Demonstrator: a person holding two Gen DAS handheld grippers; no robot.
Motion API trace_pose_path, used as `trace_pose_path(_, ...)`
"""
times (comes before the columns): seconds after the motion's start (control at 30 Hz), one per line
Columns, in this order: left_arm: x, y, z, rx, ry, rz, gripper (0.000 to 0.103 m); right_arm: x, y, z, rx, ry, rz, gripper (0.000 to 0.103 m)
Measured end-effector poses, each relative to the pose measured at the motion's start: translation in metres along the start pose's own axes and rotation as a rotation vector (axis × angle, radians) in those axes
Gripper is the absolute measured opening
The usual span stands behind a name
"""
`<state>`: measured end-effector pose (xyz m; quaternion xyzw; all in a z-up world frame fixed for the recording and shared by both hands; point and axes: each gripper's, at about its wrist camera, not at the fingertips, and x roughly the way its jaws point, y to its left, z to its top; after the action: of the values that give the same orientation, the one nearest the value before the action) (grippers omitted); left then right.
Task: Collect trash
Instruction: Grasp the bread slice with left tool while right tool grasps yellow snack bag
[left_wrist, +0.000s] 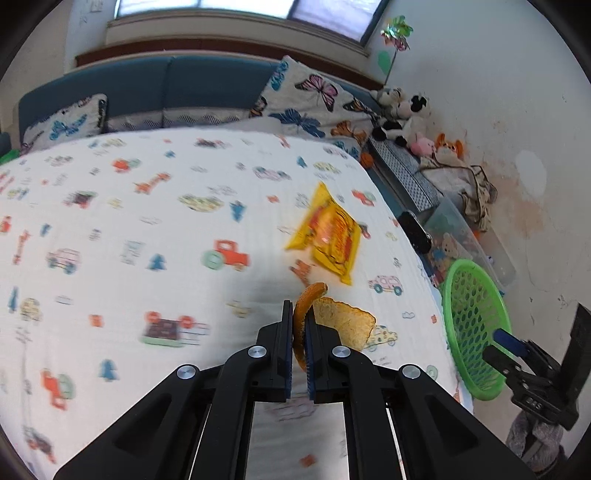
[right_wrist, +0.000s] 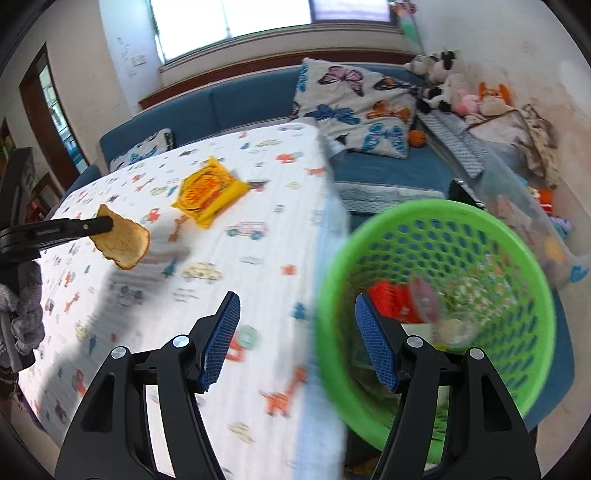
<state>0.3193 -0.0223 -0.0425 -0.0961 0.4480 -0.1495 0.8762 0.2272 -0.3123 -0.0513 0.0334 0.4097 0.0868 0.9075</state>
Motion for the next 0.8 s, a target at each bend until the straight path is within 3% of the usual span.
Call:
trace_pose_path(0.4,-0.058,0.047,0.002,0.004,-0.072,0.044,0.006,0.064,0.066,0.054,0.044,0.063,0.164,0.065)
trace_pose_path(0.57,-0.066,0.059,-0.001,0.023,-0.078,0.057,0.006,0.097,0.089,0.083,0.070,0.097,0.172,0.066)
trace_pose_path(0.8,-0.069,0.071,-0.001,0.025,-0.083,0.043,0.006,0.142,0.089,0.112,0.207,0.142,0.149,0.080)
